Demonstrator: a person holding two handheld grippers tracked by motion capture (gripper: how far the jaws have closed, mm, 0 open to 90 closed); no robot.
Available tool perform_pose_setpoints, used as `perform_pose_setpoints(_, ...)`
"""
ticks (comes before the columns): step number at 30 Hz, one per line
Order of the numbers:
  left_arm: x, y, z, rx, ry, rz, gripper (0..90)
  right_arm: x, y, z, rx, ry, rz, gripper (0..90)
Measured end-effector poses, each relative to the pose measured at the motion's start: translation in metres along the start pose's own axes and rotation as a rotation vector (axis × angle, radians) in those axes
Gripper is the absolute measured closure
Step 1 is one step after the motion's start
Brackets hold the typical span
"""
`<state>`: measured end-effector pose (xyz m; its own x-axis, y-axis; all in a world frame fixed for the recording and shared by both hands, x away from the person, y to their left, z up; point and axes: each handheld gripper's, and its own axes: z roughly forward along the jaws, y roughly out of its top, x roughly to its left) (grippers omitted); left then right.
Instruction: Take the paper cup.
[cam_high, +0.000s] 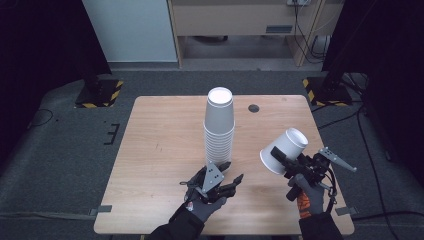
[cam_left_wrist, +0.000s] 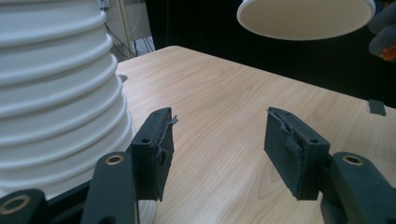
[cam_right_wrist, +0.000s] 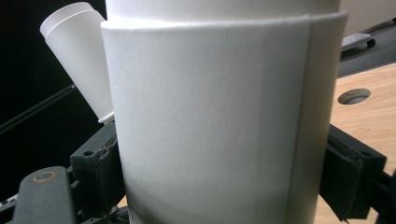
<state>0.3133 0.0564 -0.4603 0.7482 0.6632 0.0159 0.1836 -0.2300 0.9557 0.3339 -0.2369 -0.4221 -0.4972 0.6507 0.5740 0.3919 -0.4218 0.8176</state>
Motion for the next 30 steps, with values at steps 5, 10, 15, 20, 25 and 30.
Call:
perform_pose_setpoints(5,-0.002,0.003,0.010,-0.012,-0.006,-0.003,41.8,-0.002,-0.001,0.000,-0.008,-0.002,0.009,15.8)
perform_pose_setpoints(10,-0.004,0.006,0.020,-0.033,-0.016,-0.003,41.6,-0.002,-0.002,-0.002,-0.014,0.000,0.024,15.7)
perform_pose_setpoints(15,-0.004,0.007,0.026,-0.040,-0.018,-0.012,41.5,-0.002,-0.002,-0.002,-0.015,-0.001,0.034,15.7)
perform_pose_setpoints(20,-0.004,0.007,0.033,-0.042,-0.023,-0.014,41.4,-0.003,-0.003,-0.003,-0.019,-0.001,0.037,15.7)
perform_pose_setpoints(25,-0.004,0.009,0.042,-0.038,-0.025,-0.015,41.4,-0.004,-0.005,-0.003,-0.016,-0.003,0.049,15.7)
perform_pose_setpoints(30,-0.006,0.014,0.050,-0.040,-0.026,-0.003,41.4,-0.005,-0.006,-0.003,-0.016,-0.002,0.061,15.7)
